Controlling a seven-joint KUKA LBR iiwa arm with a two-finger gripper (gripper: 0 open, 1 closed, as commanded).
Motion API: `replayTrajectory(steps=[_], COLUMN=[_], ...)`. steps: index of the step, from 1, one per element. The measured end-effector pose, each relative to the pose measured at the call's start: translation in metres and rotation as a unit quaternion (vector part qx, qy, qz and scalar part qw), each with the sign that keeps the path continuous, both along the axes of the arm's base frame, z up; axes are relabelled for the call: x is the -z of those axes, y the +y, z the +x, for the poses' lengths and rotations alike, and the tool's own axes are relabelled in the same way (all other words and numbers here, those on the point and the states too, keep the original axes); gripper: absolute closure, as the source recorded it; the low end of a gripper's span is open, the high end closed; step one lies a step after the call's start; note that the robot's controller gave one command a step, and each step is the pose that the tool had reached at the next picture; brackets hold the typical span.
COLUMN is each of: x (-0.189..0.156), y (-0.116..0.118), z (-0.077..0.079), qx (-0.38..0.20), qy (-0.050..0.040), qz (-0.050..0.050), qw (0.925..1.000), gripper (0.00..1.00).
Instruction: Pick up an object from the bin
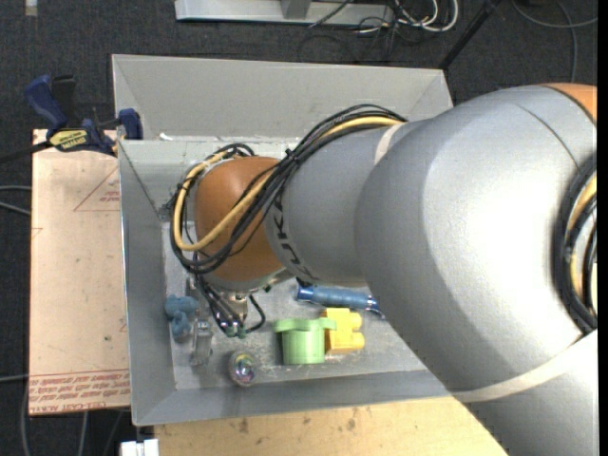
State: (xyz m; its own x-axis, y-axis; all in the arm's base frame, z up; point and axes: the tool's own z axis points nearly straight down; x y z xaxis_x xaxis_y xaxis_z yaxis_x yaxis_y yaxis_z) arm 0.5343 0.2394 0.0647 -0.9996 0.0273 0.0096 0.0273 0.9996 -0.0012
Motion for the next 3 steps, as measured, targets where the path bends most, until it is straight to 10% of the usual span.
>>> replayTrajectory(steps=[1,2,3], x=[-0.005,-0.138,-0.133], y=[0.0,0.012,0.011], z=[0.004,-0.002,-0.003], qx=[0.002,-0.007,-0.006], qy=[-0.0045,-0.0093,-0.0055], qz=[0.002,0.004,0.002], qw=[1.0,0.9999,1.0], gripper=[1.0,1.0,0.0])
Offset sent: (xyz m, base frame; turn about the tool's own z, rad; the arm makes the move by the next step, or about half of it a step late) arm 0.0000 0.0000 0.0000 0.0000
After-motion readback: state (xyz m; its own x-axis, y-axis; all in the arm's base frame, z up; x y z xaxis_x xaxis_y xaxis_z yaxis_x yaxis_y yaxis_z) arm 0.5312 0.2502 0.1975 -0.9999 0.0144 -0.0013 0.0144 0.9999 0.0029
